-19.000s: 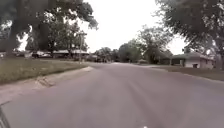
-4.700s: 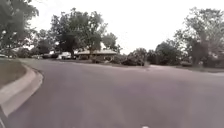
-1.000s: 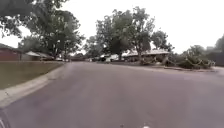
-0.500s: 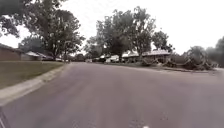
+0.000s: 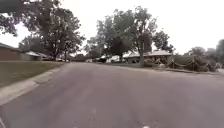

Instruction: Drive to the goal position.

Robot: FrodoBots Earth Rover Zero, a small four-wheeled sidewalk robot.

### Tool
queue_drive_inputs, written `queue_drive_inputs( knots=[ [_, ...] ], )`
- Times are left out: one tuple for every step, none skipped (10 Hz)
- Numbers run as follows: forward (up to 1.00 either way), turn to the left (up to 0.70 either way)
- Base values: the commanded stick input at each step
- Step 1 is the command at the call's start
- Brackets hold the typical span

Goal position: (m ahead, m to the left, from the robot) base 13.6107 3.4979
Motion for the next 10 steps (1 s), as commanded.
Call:
queue_drive_inputs(
  knots=[
    [0.70,0.38],
    [0.70,0.38],
    [0.70,0.38],
    [0.70,0.38],
    [0.70,0.38],
    [0.70,0.38],
    [0.70,0.38],
    [0.70,0.32],
    [0.70,0.03],
    [0.70,0.03]
  ],
)
